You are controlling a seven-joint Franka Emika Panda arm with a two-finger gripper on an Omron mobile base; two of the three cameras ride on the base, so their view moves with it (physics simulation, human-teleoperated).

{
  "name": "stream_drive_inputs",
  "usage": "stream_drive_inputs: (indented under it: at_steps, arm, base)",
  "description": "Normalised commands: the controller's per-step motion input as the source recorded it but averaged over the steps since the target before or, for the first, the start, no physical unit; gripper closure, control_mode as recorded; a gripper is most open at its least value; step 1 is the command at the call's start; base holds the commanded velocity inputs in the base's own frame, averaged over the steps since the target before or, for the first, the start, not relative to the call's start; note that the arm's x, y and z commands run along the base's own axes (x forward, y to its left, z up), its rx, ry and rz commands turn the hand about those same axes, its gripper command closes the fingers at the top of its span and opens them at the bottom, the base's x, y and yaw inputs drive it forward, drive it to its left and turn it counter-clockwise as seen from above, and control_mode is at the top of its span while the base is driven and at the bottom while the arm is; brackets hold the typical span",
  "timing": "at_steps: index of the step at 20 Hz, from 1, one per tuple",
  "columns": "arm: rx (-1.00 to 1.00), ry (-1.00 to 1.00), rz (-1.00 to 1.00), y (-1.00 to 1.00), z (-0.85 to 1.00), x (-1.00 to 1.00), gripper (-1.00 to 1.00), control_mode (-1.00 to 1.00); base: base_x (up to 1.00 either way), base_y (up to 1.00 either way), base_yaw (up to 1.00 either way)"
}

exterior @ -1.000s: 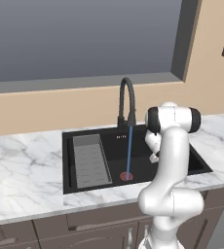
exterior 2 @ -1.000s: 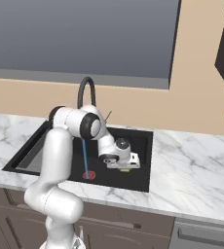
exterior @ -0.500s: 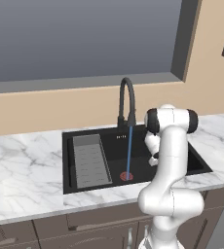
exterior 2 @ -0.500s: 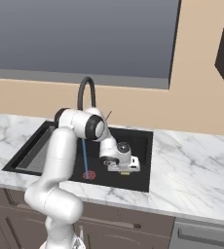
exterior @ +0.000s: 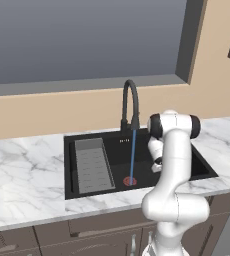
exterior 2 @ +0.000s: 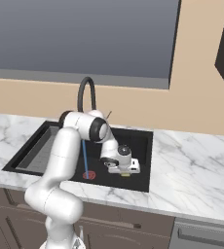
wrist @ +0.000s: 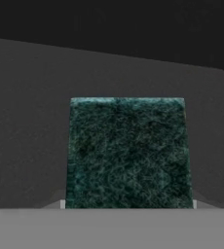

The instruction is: Soak the sponge with water for a few seconds and then drop it inside the sink.

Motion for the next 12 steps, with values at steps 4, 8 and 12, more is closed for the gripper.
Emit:
stream_drive_inputs:
  at_steps: [4,8,12]
  arm:
    - [0.0,0.0,0.0,0.0,-0.26,0.12,1.0,-1.0]
    - [-0.01,0.0,0.0,0.0,-0.15,0.01,1.0,-1.0]
    - [0.0,0.0,0.0,0.0,0.0,0.0,1.0,-1.0]
  base:
    - [0.0,0.0,0.0]
    - [0.0,0.0,0.0]
    - [0.0,0.0,0.0]
